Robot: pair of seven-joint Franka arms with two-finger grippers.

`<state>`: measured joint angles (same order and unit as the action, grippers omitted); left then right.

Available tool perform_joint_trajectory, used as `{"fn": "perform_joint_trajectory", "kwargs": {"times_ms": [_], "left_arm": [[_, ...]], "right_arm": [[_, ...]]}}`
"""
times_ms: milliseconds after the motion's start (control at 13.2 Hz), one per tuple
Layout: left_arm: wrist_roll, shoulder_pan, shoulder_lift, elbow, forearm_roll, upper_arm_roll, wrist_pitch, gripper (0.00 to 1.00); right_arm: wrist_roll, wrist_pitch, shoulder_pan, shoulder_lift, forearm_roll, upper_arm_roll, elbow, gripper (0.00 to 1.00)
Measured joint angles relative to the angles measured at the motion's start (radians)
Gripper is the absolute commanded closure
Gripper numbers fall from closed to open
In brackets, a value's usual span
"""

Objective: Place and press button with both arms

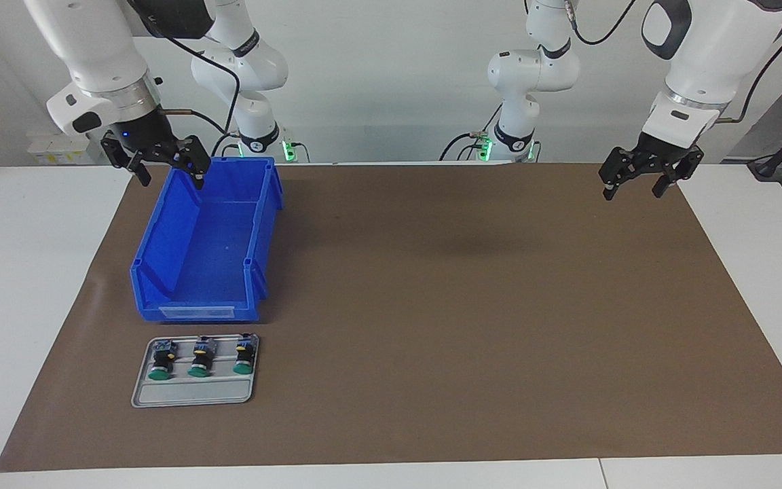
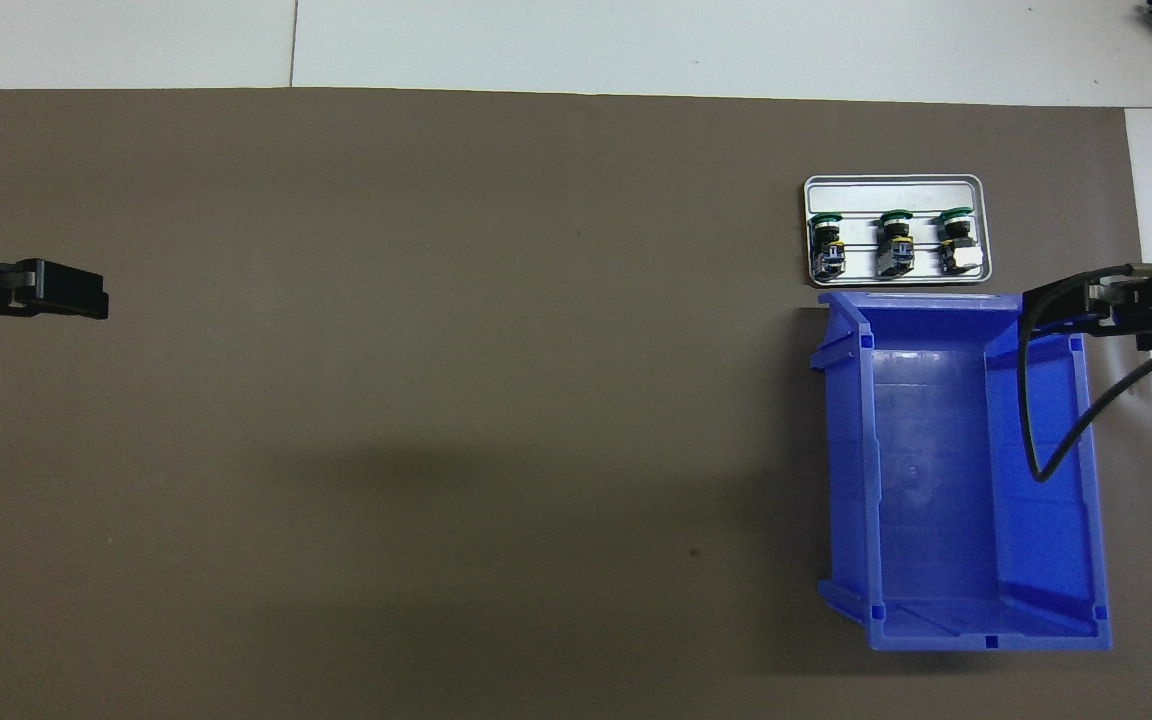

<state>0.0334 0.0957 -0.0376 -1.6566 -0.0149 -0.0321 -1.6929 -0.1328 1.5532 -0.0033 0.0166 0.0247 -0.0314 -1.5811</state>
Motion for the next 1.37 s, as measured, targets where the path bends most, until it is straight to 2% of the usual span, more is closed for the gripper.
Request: {"fn": "perform_joint_trajectory", "kwargs": {"times_ms": [607,911,1063,1366], "left_arm": [[0.000,0.000,0.000,0.000,0.000,0.000,0.000,0.00],[0.000,0.000,0.000,0.000,0.000,0.000,0.000,0.00],[0.000,0.000,0.000,0.000,0.000,0.000,0.000,0.00],[0.000,0.000,0.000,0.000,0.000,0.000,0.000,0.00]], "right_arm": [[0.000,0.003,-0.003,0.001,0.000,0.000,0.000,0.01],[0.004,0.051,-0.015,-0.007,0.000,0.000,-0.010,0.01],[0.023,0.100,-0.021,-0.035,0.000,0.000,-0.019,0.01],[0.090,0.261,-0.055,-0.164,0.000,0.001,-0.022,0.03]]}}
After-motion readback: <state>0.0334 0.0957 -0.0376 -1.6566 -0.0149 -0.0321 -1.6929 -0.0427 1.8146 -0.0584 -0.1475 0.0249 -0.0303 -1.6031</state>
